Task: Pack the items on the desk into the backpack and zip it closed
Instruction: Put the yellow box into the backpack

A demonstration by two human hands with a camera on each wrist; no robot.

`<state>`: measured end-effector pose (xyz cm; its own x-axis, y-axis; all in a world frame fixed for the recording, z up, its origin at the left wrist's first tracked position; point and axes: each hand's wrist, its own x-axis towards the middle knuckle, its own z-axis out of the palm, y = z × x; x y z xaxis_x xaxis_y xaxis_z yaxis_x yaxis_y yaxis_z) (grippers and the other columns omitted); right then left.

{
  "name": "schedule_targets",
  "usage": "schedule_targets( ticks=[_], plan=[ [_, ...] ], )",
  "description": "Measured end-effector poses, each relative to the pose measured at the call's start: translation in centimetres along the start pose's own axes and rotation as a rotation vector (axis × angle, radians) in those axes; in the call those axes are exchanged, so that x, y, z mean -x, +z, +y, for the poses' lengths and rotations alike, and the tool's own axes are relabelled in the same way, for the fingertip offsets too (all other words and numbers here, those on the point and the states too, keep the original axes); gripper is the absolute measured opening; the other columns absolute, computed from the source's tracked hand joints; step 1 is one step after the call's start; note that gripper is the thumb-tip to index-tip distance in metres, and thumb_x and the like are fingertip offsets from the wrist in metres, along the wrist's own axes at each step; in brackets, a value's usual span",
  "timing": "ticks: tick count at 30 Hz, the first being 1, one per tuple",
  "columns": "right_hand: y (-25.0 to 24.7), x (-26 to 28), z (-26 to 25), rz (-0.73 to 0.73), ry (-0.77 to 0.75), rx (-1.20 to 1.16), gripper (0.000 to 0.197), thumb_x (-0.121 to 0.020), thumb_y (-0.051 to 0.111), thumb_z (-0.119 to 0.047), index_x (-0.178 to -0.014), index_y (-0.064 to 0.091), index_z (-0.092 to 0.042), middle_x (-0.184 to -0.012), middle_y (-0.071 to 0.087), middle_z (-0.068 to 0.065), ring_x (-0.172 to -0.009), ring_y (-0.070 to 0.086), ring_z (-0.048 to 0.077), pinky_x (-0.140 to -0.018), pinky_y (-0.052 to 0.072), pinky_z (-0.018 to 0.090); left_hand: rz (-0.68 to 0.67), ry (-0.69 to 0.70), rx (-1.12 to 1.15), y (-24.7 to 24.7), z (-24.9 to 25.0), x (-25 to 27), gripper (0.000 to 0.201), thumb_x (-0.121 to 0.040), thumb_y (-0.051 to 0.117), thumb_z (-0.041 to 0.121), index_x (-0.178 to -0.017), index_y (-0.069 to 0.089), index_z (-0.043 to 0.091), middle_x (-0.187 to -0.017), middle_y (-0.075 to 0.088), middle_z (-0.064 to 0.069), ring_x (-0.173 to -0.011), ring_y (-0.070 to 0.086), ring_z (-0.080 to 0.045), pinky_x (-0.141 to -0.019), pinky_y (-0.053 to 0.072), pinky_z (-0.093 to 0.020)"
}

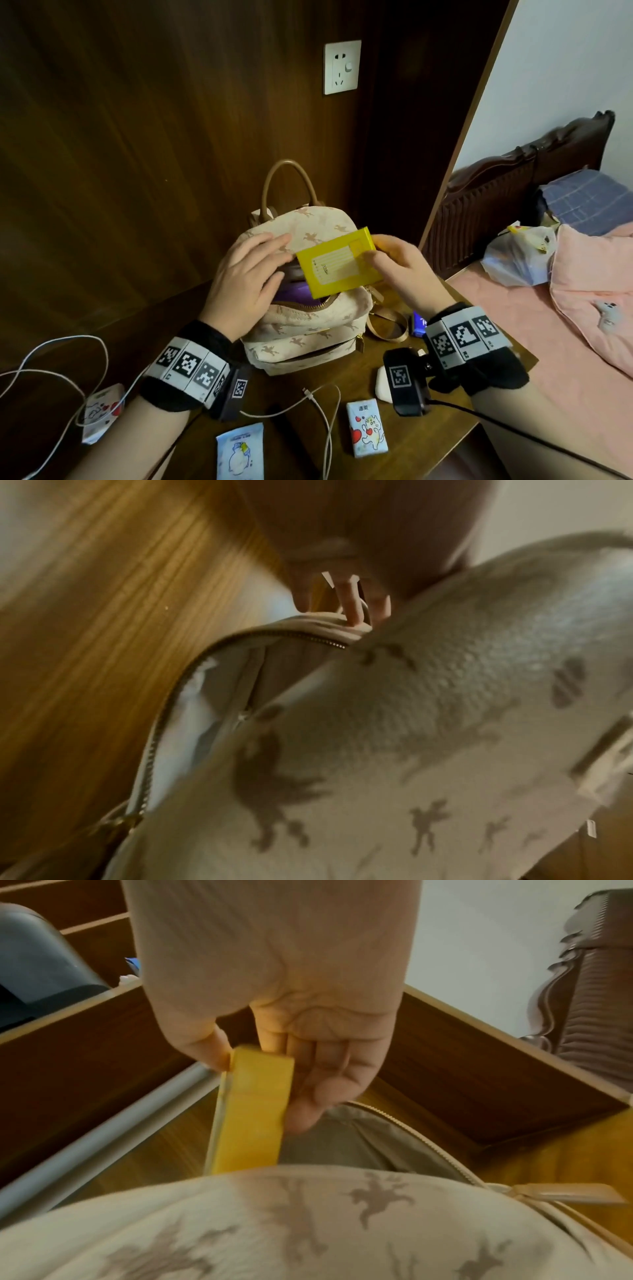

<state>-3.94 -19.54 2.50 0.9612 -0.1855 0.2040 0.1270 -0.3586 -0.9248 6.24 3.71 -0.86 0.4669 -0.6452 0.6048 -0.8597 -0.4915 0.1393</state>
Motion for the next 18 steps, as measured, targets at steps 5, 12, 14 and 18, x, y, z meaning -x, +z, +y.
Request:
schedule_targets(
  ticks=[5,12,14,18],
  plan=[
    [1.1,0.7,1.5,-0.124,0.125,0.208,0.012,-0.094,0.052,-0.029,-0.097,0.06,-0.02,-0.086,0.063,-0.005,-0.073,0.059,0.006,-0.059,0.047,0.011,-0.098,-0.029,-0.063,0.6,0.4,0.9,0.045,-0.09,0.043,0.027,-0.134,0.047,0.02,-0.154,0.029,0.007,-0.142,0.025,-0.018,-0.113,0.026,-0.047],
    [2.4,0.6,3.2,0.067,0.158,0.413,0.033,-0.095,0.049,-0.037,-0.09,0.059,-0.005,-0.08,0.061,0.01,-0.067,0.052,0.017,-0.054,0.039,0.017,-0.174,0.015,-0.217,1.0,-1.1,2.0,0.056,-0.092,0.041,0.031,-0.147,0.032,0.024,-0.158,0.02,0.003,-0.146,0.019,-0.02,-0.115,0.021,-0.05],
    [2.4,0.6,3.7,0.103,0.174,0.465,0.031,-0.095,0.048,-0.037,-0.087,0.055,-0.007,-0.081,0.061,0.012,-0.067,0.053,0.019,-0.056,0.041,0.021,-0.158,0.026,-0.223,1.2,-1.3,2.1,0.055,-0.093,0.039,0.03,-0.147,0.032,0.023,-0.158,0.02,0.002,-0.145,0.02,-0.021,-0.114,0.021,-0.051],
    [2.7,0.4,3.8,0.067,0.189,0.502,0.032,-0.095,0.047,-0.037,-0.095,0.056,-0.006,-0.086,0.064,0.013,-0.075,0.061,0.026,-0.066,0.051,0.031,-0.087,0.049,-0.197,2.1,-1.6,2.5,0.052,-0.093,0.041,0.02,-0.144,0.036,0.024,-0.157,0.023,0.0,-0.145,0.02,-0.023,-0.113,0.021,-0.055]
  ],
)
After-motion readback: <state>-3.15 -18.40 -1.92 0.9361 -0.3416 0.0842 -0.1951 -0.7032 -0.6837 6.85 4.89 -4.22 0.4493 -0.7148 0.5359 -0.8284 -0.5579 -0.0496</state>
